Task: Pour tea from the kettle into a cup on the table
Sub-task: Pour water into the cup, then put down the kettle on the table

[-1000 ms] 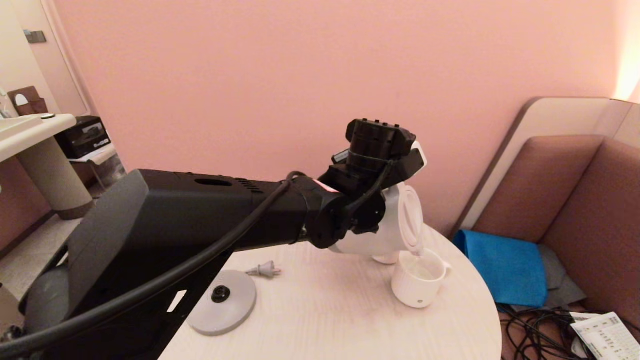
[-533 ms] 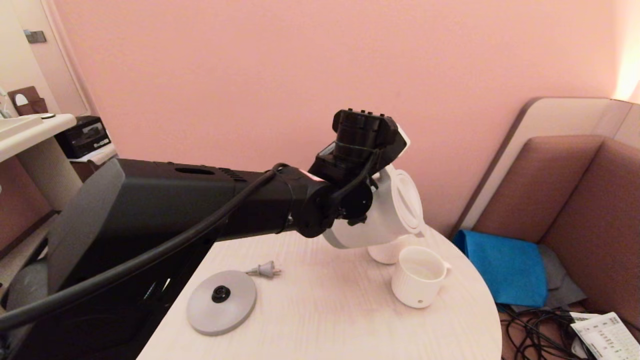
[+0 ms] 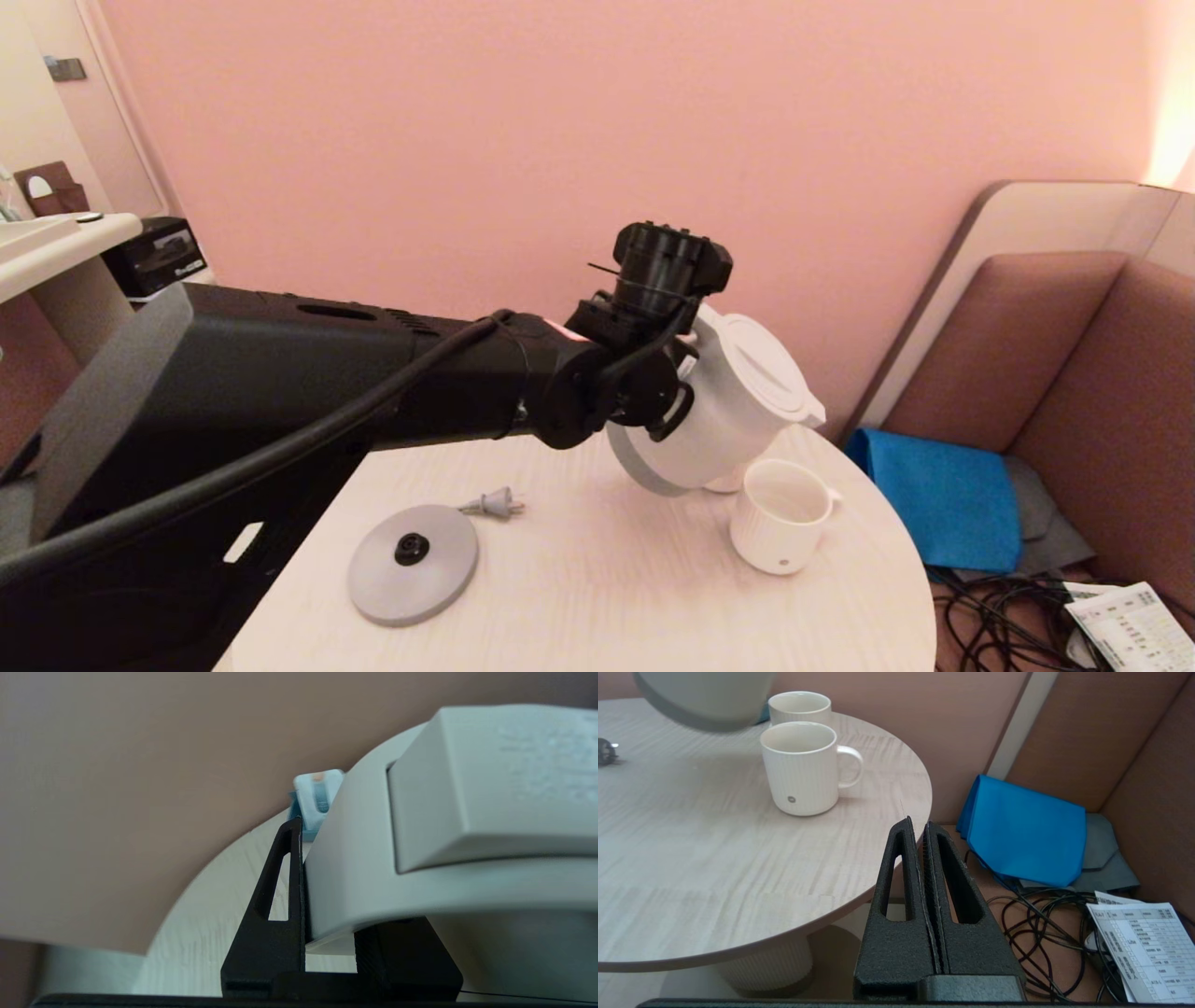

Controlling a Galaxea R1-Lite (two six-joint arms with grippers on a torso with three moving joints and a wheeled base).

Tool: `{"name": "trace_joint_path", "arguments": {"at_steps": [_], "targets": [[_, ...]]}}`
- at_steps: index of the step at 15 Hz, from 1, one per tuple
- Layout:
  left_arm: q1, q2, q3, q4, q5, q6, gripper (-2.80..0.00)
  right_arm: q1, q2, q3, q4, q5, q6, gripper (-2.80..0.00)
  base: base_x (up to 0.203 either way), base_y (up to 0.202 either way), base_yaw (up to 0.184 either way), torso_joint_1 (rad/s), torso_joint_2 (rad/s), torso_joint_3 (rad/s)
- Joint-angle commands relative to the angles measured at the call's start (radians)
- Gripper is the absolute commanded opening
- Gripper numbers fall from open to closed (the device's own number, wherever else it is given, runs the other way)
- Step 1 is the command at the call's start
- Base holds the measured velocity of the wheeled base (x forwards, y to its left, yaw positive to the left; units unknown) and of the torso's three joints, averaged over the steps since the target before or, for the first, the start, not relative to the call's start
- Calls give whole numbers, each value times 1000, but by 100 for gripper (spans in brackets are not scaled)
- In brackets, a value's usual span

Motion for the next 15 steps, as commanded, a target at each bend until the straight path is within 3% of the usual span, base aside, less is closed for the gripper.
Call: {"name": "trace_joint_path", "arguments": {"at_steps": [1, 3, 8, 11, 15], "targets": [[25, -39, 19, 0, -7, -44, -280, 0, 0, 0, 0, 1, -1, -280, 0, 0, 0, 0, 0, 0], [69, -100, 87, 1, -47, -97, -280, 0, 0, 0, 0, 1, -1, -280, 0, 0, 0, 0, 0, 0], [255, -305, 315, -8, -153, -341, -280, 0, 0, 0, 0, 1, -1, -280, 0, 0, 0, 0, 0, 0], [374, -450, 483, -24, -228, -374, -280, 0, 1, 0, 0, 1, -1, -280, 0, 0, 0, 0, 0, 0], [478, -597, 794, -184, -280, -375, -280, 0, 0, 0, 0, 1, -1, -280, 0, 0, 0, 0, 0, 0]]}}
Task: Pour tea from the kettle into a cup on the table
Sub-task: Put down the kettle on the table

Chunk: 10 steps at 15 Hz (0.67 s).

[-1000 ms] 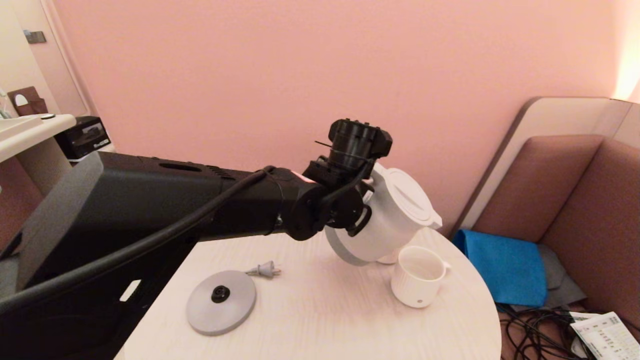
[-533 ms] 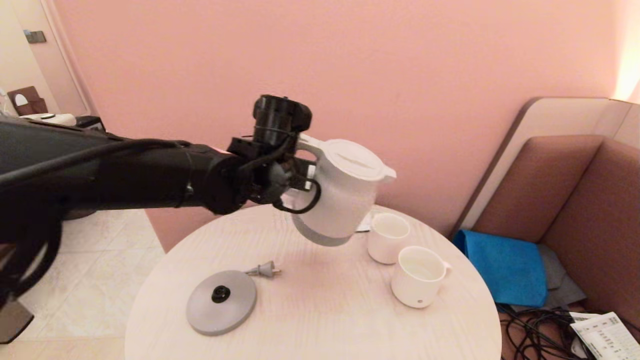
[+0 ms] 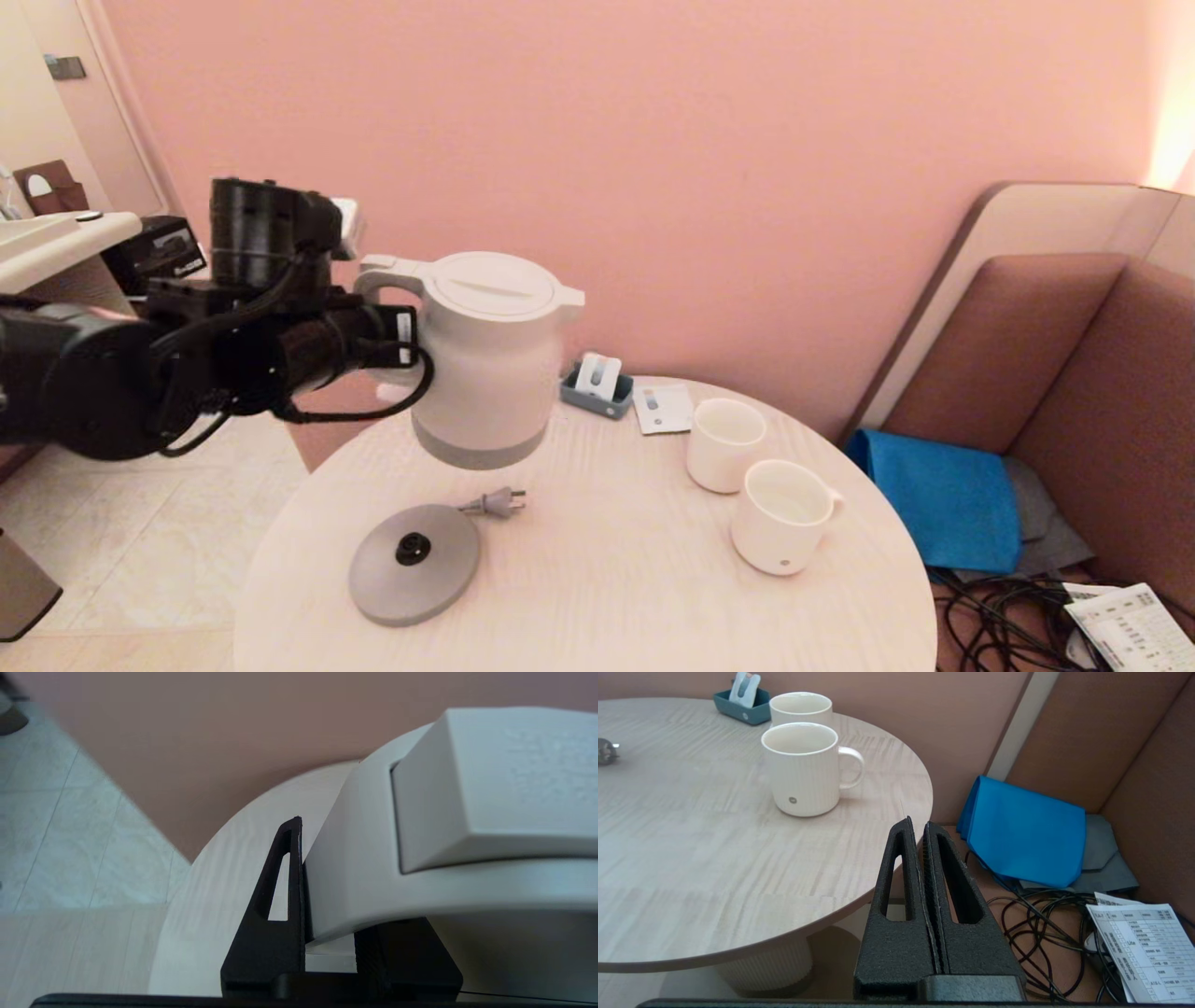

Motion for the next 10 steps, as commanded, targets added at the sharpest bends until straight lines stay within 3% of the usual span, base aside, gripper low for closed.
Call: {"name": "trace_joint_path", "arguments": {"at_steps": [1, 5, 8, 10], "targets": [[45, -79, 138, -72, -1, 0, -280, 0, 0, 0, 0, 1, -1, -280, 0, 0, 0, 0, 0, 0], [123, -136, 420, -338, -8, 17, -280, 0, 0, 0, 0, 1, -1, -280, 0, 0, 0, 0, 0, 0], [157, -168, 517, -379, -35, 1, -280, 0, 0, 0, 0, 1, -1, -280, 0, 0, 0, 0, 0, 0], [159, -176, 574, -380, -65, -62, -280, 0, 0, 0, 0, 1, -1, -280, 0, 0, 0, 0, 0, 0]]}}
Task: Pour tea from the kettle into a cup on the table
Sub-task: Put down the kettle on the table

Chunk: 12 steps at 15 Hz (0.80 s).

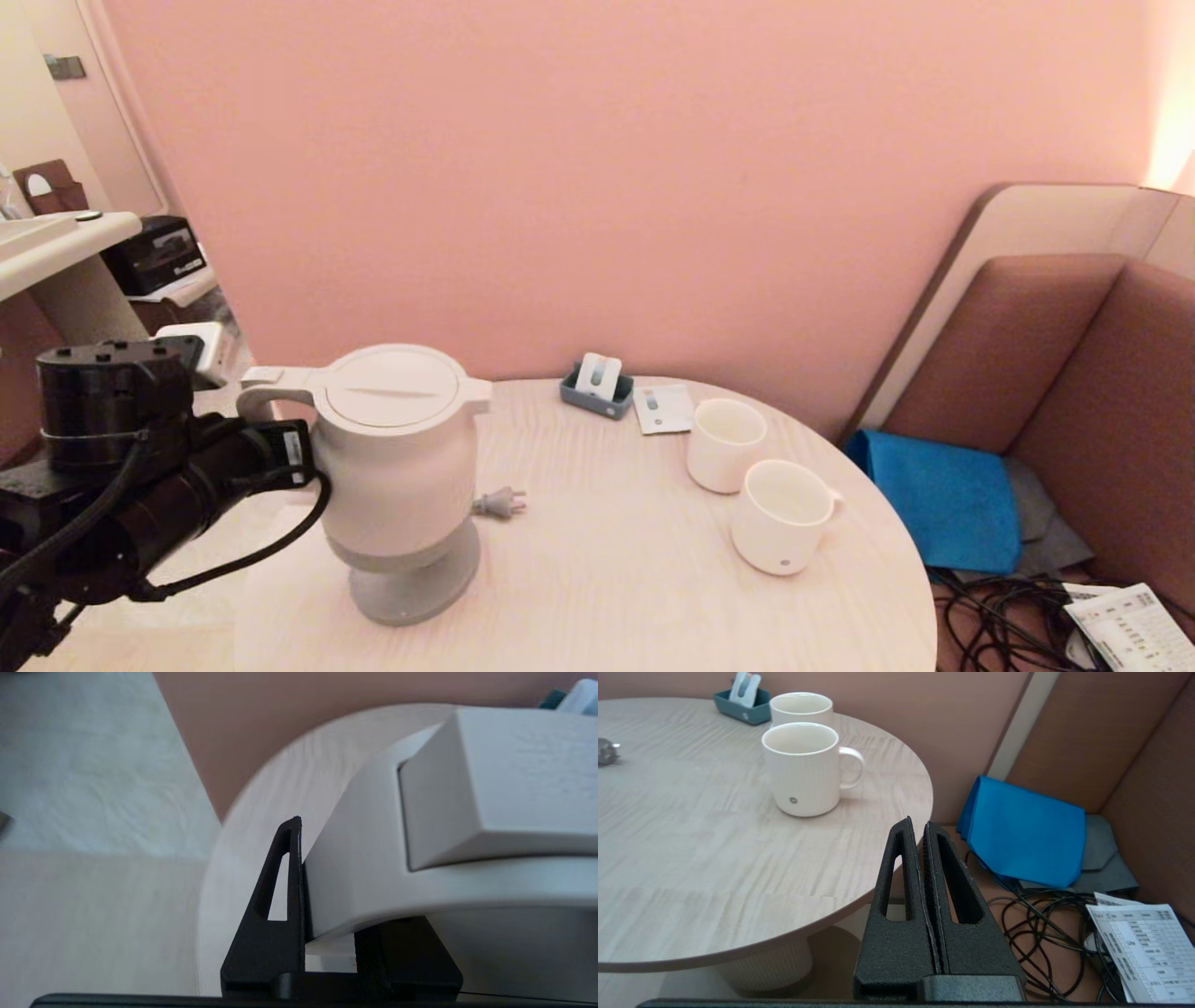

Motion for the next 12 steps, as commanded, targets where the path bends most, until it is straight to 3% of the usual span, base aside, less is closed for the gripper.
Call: {"name": "trace_joint_path", "arguments": {"at_steps": [1, 4, 9, 12], "targets": [[3, -8, 41, -9, 0, -26, -280, 0, 1, 0, 0, 1, -1, -280, 0, 0, 0, 0, 0, 0], [5, 1, 86, -33, -2, -62, -280, 0, 0, 0, 0, 1, -1, -280, 0, 0, 0, 0, 0, 0], [14, 119, 161, -229, -4, -62, -280, 0, 0, 0, 0, 1, -1, -280, 0, 0, 0, 0, 0, 0], [14, 140, 188, -250, -5, -62, -280, 0, 0, 0, 0, 1, -1, -280, 0, 0, 0, 0, 0, 0]]}}
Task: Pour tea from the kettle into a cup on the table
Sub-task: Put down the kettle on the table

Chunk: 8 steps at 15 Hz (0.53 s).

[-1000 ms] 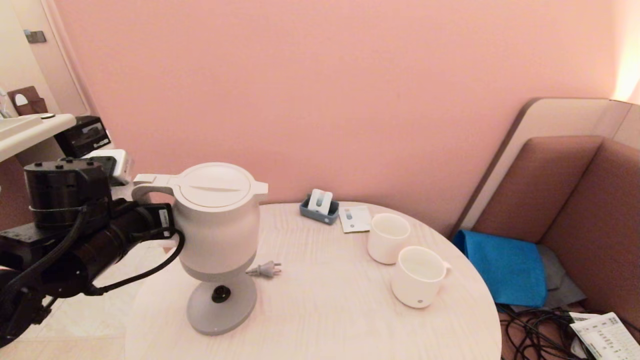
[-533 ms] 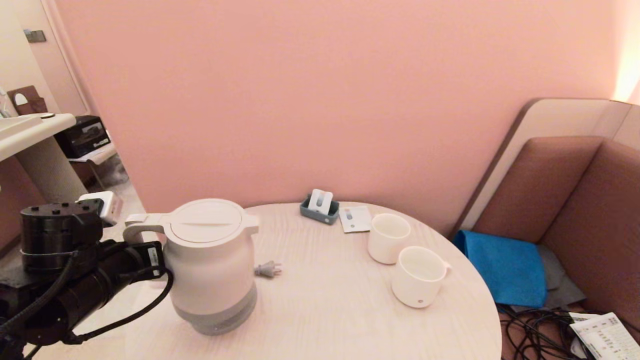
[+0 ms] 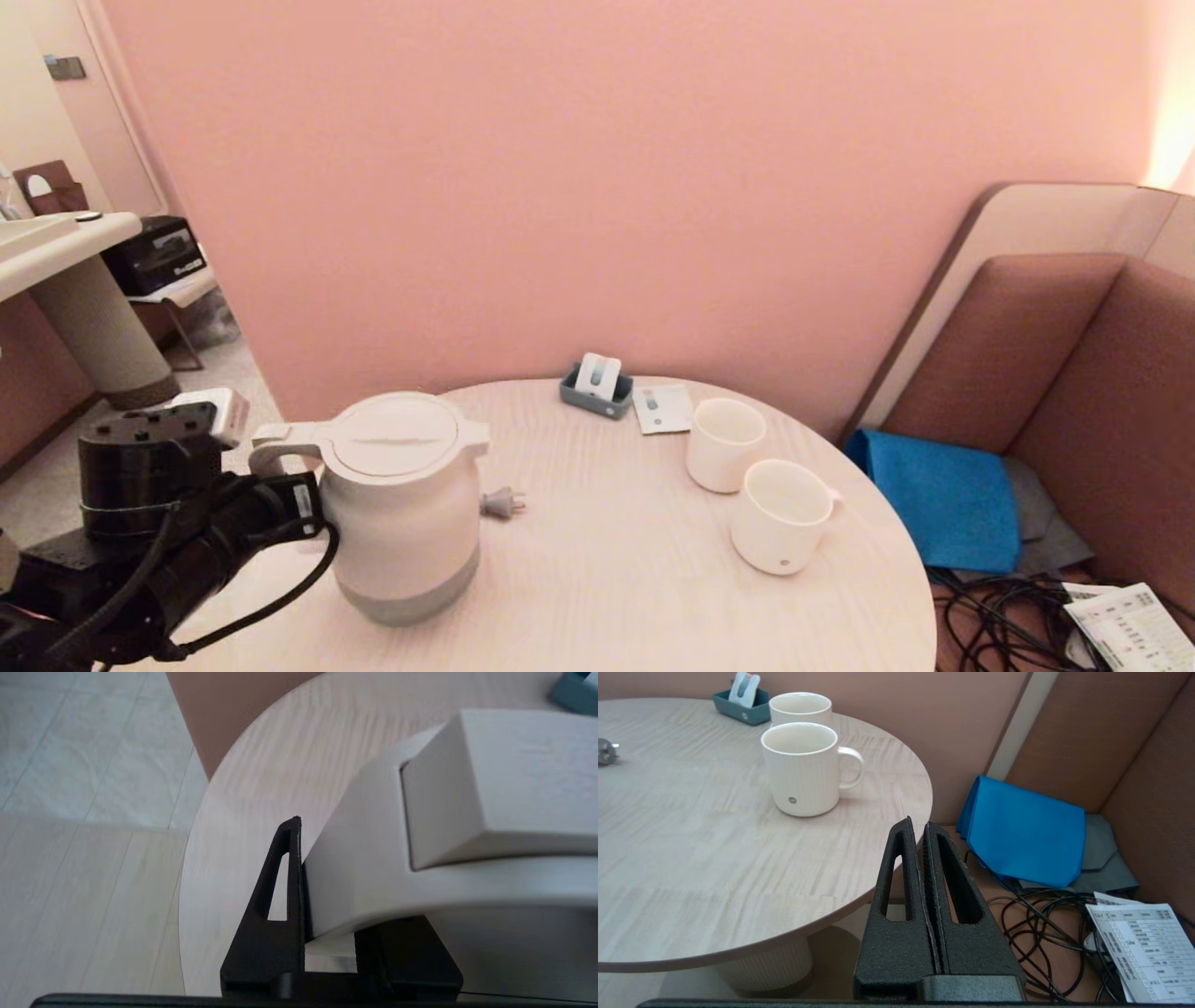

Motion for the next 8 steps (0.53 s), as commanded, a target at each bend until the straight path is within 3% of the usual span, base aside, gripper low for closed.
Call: {"name": "trace_joint_path", "arguments": {"at_steps": [1, 8], "targets": [[1, 26, 10, -11, 3, -3, -280, 0, 0, 0, 0, 1, -1, -280, 0, 0, 0, 0, 0, 0], [3, 82, 27, -64, 3, -1, -280, 0, 0, 0, 0, 1, -1, -280, 0, 0, 0, 0, 0, 0]]}}
